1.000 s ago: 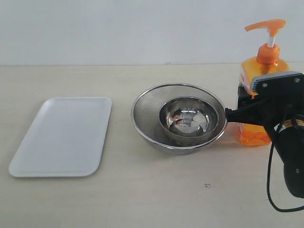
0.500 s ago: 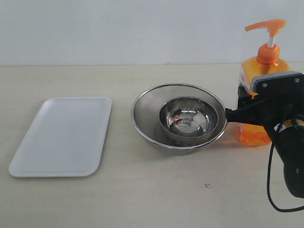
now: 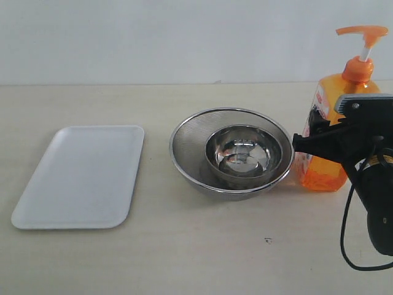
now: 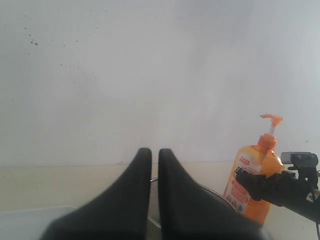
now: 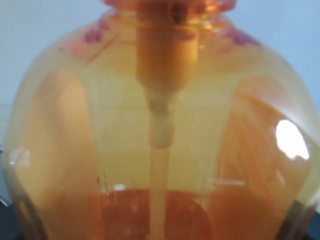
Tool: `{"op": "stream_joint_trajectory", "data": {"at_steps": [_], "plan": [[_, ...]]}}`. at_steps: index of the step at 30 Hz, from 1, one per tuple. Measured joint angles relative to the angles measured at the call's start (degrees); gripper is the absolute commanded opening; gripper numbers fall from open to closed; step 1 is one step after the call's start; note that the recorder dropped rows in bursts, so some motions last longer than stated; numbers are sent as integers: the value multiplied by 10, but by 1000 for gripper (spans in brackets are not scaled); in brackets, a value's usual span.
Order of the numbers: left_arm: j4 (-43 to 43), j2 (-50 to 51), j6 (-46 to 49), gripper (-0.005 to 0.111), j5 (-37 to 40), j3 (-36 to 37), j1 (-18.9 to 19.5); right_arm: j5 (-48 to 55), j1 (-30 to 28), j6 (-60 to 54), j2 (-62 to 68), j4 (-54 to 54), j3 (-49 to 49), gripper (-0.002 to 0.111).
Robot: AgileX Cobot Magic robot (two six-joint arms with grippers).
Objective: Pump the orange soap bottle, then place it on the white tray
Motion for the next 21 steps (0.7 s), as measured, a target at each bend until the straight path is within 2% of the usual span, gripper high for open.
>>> {"op": "stream_joint_trajectory", "data": {"at_steps": [15,21], "plan": [[0,0,0,5,0,0,3,0,0,2,0,0,0,0],[0,0,0,5,1,0,60,0,0,2,0,0,0,0]]}}
